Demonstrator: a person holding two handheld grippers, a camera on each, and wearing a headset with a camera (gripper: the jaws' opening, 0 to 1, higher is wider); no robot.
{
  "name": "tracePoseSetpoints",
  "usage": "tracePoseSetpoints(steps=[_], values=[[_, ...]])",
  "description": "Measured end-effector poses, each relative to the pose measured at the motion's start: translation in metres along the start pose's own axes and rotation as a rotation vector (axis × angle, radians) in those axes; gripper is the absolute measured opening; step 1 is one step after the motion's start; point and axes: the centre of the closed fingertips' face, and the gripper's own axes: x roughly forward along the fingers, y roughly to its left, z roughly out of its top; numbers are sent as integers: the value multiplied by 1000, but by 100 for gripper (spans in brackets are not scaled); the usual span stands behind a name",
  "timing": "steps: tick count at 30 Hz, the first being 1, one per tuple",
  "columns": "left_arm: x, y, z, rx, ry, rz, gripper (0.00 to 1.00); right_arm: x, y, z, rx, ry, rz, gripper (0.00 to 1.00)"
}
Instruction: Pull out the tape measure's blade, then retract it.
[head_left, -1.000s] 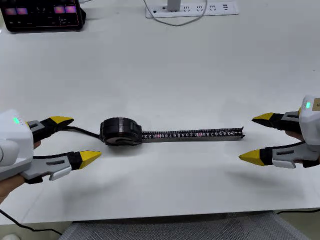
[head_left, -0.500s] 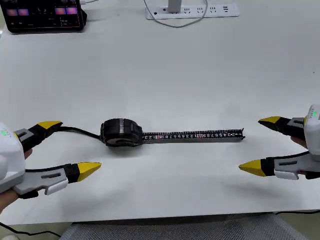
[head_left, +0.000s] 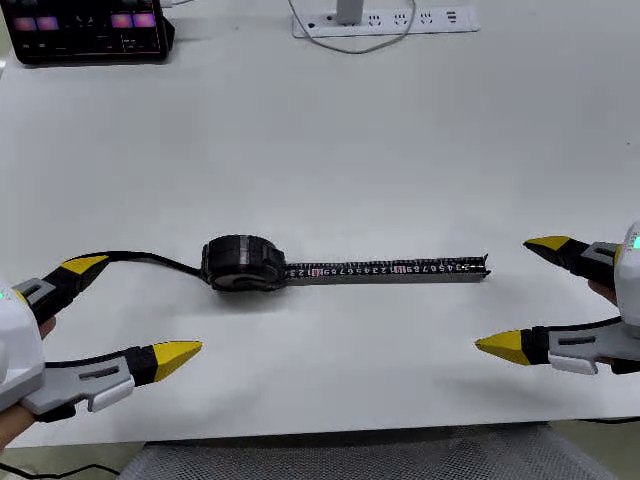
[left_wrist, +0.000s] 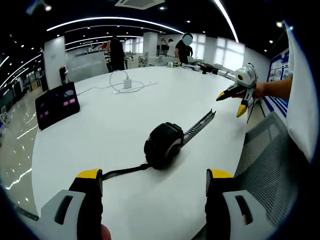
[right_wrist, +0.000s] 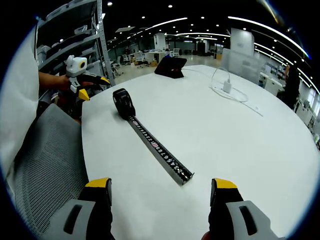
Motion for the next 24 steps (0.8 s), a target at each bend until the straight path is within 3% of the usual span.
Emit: tracePoseSetpoints(steps=[10,24], values=[[-4,-6,-4,-17,-9,9,85,-2,7,-2,25,-38,-37,83],[-7,-8,-14,-52,-24,42,93,-4,17,-8,53,-52,-59,90]])
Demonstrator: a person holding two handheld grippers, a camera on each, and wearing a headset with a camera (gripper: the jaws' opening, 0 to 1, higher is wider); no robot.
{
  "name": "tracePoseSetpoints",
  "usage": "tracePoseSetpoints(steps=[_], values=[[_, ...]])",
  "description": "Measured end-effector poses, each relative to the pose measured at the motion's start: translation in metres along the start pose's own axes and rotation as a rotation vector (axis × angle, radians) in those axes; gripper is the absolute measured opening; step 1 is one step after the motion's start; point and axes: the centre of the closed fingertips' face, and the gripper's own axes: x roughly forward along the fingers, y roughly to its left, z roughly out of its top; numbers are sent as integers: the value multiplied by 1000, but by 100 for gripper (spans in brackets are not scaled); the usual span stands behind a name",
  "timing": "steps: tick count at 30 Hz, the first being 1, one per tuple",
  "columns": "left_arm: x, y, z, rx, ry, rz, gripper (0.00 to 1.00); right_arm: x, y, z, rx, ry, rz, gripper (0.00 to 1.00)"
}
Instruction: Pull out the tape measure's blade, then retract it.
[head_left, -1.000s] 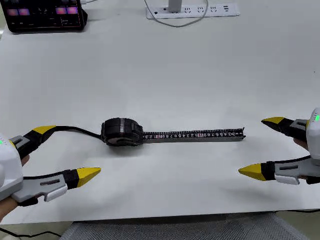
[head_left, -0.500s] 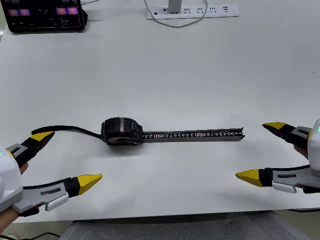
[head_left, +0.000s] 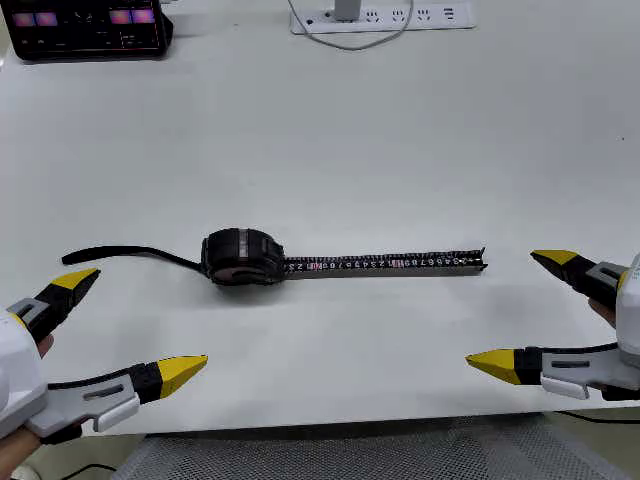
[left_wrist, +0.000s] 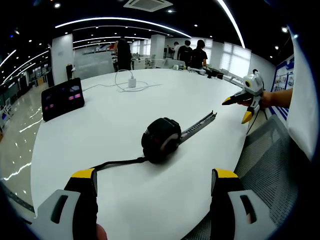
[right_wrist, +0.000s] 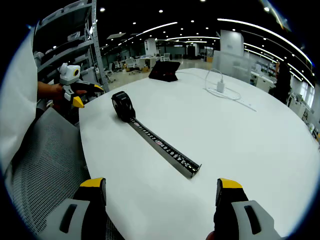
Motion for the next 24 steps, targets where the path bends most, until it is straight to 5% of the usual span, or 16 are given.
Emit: tracePoseSetpoints(steps=[8,24], values=[[-1,-1,-7,-20,7,4,94,1,4,-4,14,7,4,93],[-1,-6,-4,-36,-7,-7,96,3,-1,-10,6,12,10,95]])
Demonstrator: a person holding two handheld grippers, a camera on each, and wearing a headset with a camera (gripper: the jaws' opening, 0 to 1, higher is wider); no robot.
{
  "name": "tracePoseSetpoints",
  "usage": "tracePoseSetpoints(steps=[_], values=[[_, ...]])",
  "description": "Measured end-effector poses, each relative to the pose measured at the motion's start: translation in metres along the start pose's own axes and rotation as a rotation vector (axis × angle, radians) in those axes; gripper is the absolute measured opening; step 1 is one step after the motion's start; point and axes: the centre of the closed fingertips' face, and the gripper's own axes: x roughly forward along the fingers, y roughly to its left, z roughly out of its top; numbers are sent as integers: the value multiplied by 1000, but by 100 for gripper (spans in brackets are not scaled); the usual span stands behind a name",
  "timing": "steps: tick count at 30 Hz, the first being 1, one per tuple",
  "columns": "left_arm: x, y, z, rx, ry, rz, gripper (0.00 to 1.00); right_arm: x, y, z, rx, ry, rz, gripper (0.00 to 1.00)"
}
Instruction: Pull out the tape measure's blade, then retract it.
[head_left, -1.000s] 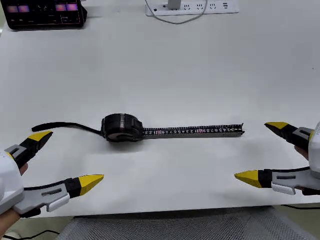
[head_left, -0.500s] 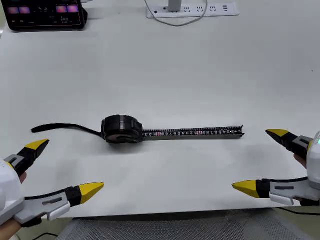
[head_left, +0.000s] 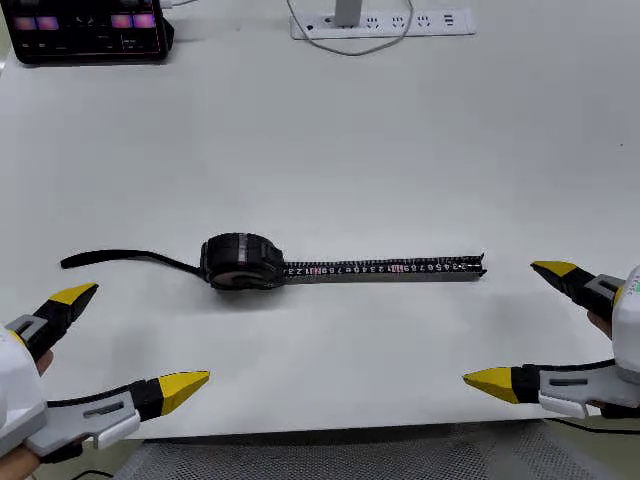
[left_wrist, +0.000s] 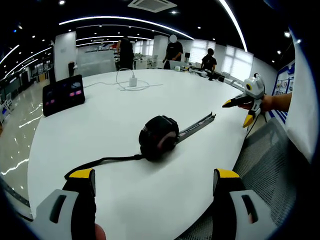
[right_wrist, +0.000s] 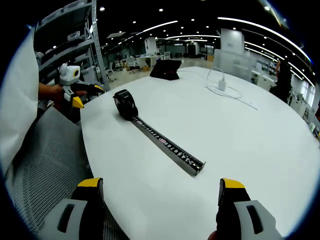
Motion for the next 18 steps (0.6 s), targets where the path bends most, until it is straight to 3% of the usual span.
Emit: tracePoseSetpoints(steps=[18], values=[[3,-7,1,13,8,-15,96,-1,-2,-4,-2,9,-6,95]])
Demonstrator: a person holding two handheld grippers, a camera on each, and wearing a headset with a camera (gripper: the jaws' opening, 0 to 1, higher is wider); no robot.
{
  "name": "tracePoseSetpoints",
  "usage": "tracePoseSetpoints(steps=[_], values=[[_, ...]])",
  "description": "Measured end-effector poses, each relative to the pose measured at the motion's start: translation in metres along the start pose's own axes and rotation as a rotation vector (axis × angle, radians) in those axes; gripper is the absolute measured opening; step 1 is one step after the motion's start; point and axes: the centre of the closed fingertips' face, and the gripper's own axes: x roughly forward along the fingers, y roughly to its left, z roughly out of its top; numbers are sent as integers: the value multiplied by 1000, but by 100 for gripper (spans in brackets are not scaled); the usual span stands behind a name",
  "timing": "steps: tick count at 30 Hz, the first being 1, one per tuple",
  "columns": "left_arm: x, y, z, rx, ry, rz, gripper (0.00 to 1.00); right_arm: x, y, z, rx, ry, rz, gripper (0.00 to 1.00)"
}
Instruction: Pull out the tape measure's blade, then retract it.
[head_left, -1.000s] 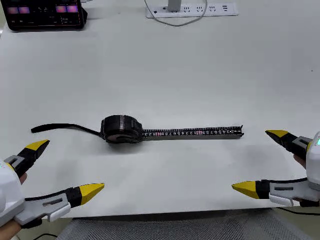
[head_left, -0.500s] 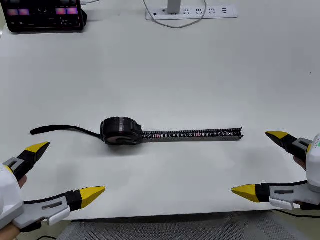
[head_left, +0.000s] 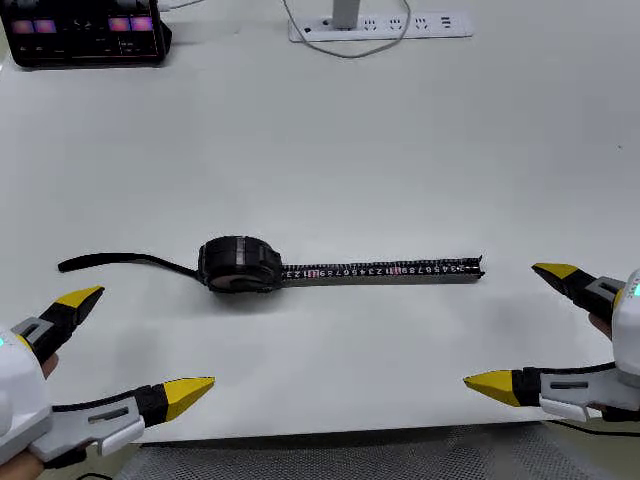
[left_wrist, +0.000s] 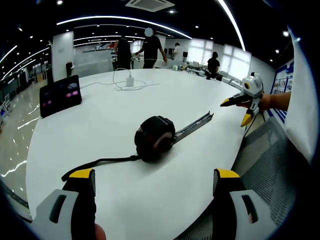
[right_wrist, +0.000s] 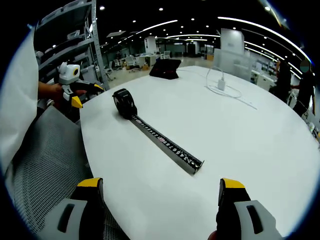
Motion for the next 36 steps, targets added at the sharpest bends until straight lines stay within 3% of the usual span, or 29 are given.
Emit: tracePoseSetpoints(steps=[10,24,36], values=[[6,-6,-1,5,7,-8,95,1,3,1,-4,5,5,95],[20,-17,6,-6,-12,-27,94,2,4,0,1,10,10,94],[40,-17,11,-30,-9,-13,93,4,1,3,-4,6,14,94]])
